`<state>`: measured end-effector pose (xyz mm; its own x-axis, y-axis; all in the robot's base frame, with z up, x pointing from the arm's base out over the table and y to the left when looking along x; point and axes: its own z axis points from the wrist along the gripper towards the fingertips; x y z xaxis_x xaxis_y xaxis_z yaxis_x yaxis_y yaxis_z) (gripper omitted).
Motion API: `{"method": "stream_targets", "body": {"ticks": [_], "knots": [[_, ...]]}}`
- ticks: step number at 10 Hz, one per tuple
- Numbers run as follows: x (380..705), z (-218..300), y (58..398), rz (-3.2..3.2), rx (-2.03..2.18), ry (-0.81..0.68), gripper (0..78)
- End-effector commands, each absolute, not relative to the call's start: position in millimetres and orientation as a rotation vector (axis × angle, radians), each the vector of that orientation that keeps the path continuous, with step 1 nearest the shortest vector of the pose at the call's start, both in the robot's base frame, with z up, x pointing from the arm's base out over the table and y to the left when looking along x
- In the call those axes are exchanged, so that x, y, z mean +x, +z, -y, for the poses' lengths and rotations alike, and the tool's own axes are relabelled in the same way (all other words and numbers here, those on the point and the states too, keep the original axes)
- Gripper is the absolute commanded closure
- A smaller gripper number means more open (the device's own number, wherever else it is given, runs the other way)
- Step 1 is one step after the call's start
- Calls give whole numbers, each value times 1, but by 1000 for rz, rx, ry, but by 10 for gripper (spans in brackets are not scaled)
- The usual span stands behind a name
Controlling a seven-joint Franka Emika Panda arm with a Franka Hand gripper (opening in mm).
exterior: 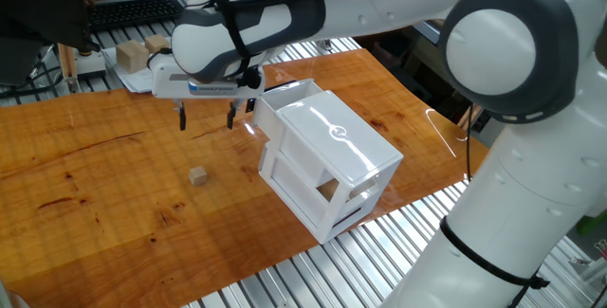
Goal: Put things in the drawer
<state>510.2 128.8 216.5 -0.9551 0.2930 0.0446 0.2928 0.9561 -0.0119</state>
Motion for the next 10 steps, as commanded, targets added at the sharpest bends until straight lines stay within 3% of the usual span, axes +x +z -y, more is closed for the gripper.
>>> {"method": "stream_targets", "body": {"ticks": [1, 10], "knots": [[512, -131, 212, 3072, -456, 4, 2], [516, -134, 192, 3088, -430, 12, 2]]}}
